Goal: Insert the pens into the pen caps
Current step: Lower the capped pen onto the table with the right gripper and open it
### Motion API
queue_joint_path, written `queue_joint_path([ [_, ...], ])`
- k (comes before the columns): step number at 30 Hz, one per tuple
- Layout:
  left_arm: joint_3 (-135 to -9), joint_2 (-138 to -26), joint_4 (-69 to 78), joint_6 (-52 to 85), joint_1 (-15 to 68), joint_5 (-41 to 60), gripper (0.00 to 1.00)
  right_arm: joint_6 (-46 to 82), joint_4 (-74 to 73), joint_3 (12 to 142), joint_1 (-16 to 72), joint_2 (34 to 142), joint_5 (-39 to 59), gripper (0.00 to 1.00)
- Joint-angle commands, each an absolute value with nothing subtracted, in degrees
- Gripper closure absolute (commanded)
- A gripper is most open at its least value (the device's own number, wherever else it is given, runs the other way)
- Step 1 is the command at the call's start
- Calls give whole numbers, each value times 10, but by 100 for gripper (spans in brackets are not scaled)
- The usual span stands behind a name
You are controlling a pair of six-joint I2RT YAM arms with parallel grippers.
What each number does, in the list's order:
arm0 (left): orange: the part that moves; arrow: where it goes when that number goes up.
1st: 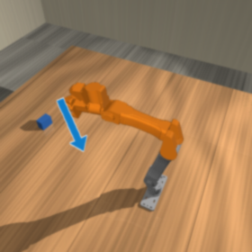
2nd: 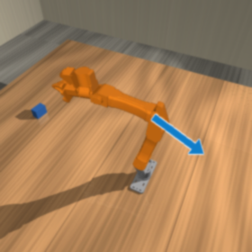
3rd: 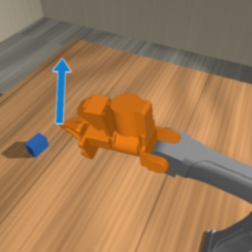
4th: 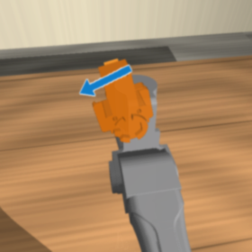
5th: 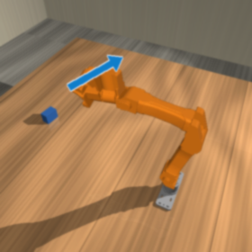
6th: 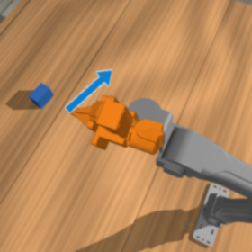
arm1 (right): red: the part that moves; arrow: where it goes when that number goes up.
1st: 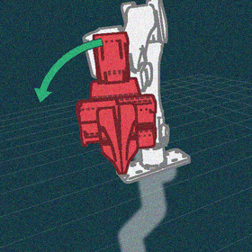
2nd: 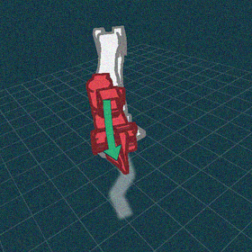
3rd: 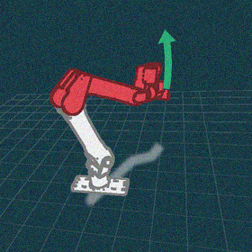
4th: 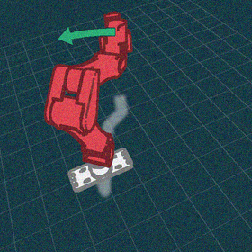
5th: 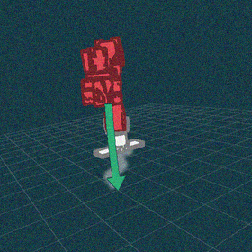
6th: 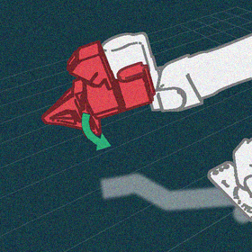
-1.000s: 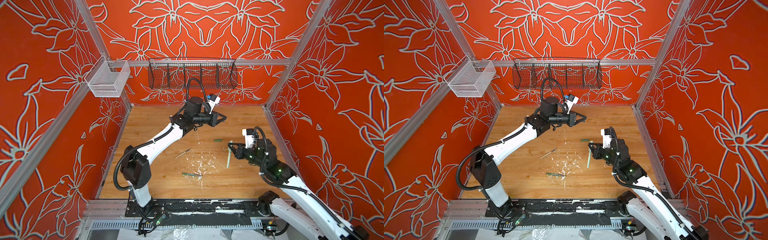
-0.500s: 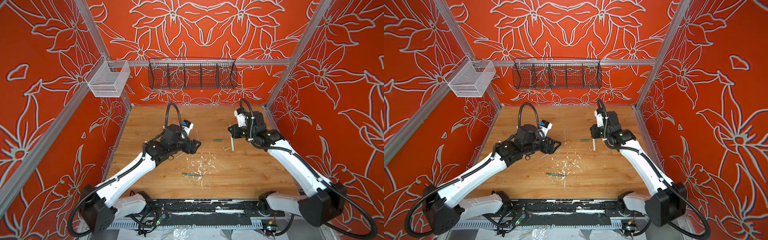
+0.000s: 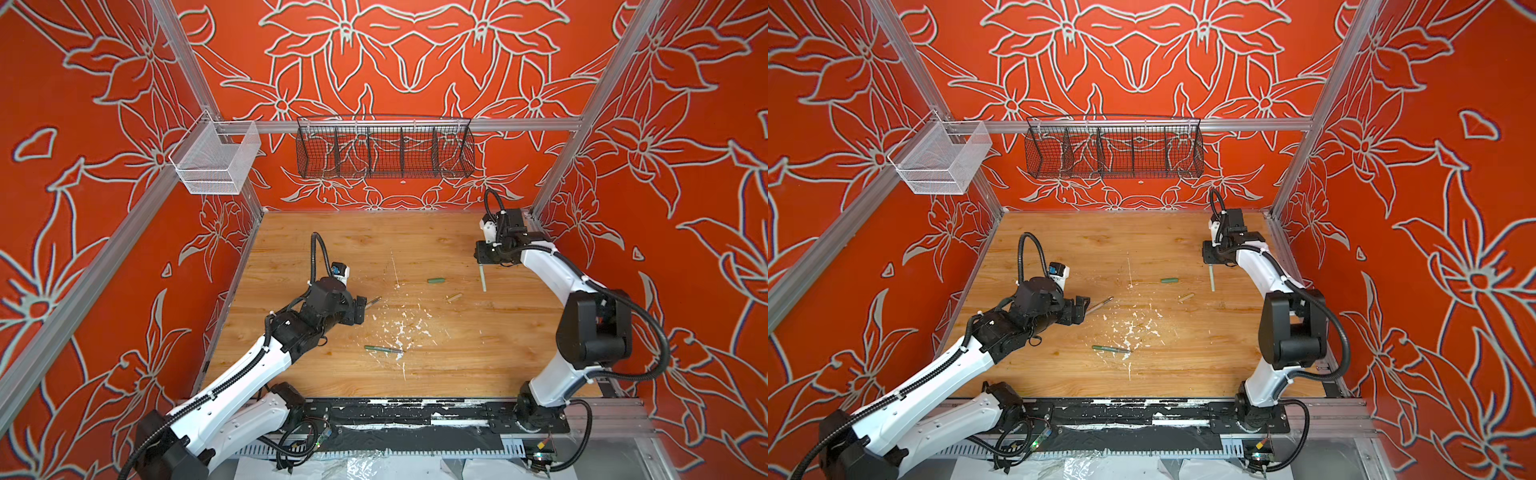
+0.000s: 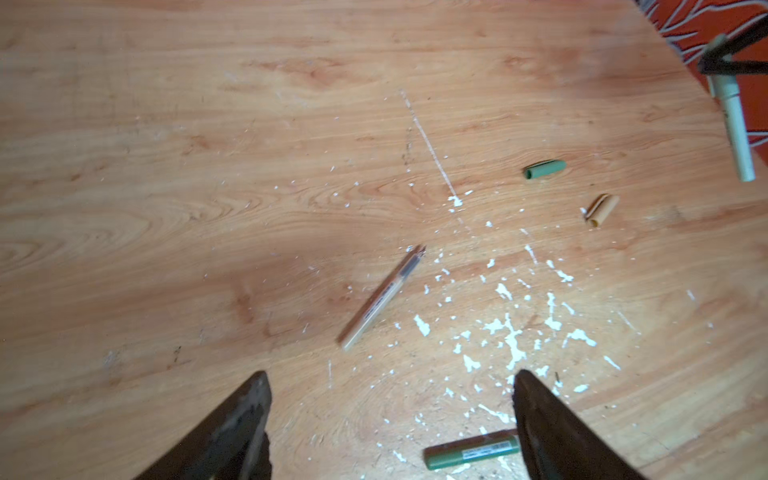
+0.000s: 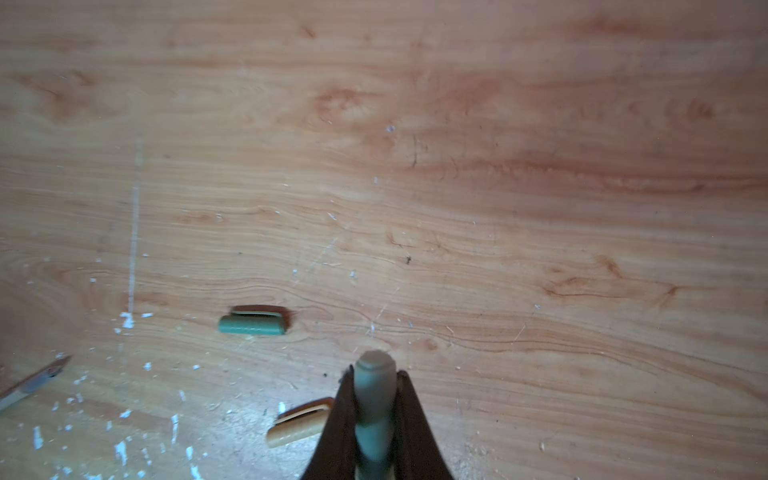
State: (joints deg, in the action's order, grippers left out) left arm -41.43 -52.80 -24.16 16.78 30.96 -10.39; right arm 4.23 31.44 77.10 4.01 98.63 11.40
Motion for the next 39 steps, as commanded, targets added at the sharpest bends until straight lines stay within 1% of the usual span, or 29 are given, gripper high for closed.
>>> queue_joint_path([
  [1, -402, -522, -221, 180, 292, -117, 10, 19, 324, 786, 24, 1027, 123, 100],
  [6, -401, -530, -233, 176, 270, -120, 9, 15, 312, 800, 3, 1073, 119, 100],
  [11, -389, -545, -220, 182, 240, -85, 8, 0, 315, 833, -12, 1130, 132, 100],
  [20, -369, -541, -193, 166, 230, -68, 8, -20, 329, 863, -15, 1189, 107, 100],
  [22, -368, -541, -193, 165, 229, -68, 8, -19, 332, 869, -14, 1199, 101, 90],
  [26, -367, -546, -191, 162, 228, -68, 7, -21, 344, 887, -15, 1211, 91, 73],
  [28, -370, -551, -193, 162, 228, -63, 7, -20, 353, 896, -14, 1210, 83, 67],
  [31, -379, -561, -195, 158, 228, -41, 7, -17, 361, 905, -14, 1204, 79, 62],
  [33, -386, -561, -195, 156, 228, -21, 7, -17, 369, 912, -14, 1197, 74, 60],
  [34, -391, -580, -195, 151, 228, -4, 1, -15, 372, 913, -14, 1190, 74, 59],
  [35, -395, -584, -196, 148, 229, 9, 3, -12, 371, 911, -14, 1179, 75, 58],
  [39, -407, -594, -199, 144, 228, 62, 3, 10, 365, 894, -14, 1124, 81, 57],
])
